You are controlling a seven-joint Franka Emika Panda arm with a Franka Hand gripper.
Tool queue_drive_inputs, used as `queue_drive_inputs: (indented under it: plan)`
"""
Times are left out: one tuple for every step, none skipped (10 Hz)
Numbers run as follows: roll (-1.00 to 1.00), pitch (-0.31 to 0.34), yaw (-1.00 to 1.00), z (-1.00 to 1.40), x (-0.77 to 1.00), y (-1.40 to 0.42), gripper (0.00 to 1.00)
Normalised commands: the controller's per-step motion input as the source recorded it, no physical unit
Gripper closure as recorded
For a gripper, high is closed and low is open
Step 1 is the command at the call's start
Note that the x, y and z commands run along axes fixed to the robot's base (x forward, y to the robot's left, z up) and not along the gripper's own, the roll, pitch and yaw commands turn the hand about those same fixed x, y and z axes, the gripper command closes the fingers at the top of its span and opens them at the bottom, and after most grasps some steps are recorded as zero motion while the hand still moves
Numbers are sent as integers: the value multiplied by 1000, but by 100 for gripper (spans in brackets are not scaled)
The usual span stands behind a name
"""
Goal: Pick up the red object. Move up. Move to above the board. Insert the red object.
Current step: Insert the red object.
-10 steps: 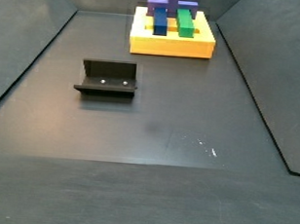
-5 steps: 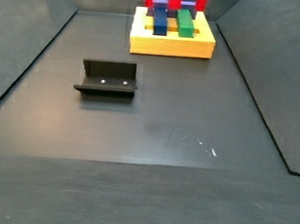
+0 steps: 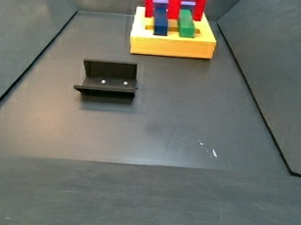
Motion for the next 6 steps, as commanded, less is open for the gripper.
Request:
queue_drive_inputs:
  plan:
    - [-70,0,0,-171,9,0,100]
    - [-83,0,0,-149,9,0,100]
    - [-86,0,0,-137,29,0,100]
    - [-93,0,0,-111,71,0,100]
    - [-73,0,0,-134,23,0,100]
    - [-51,0,0,-134,-11,0,100]
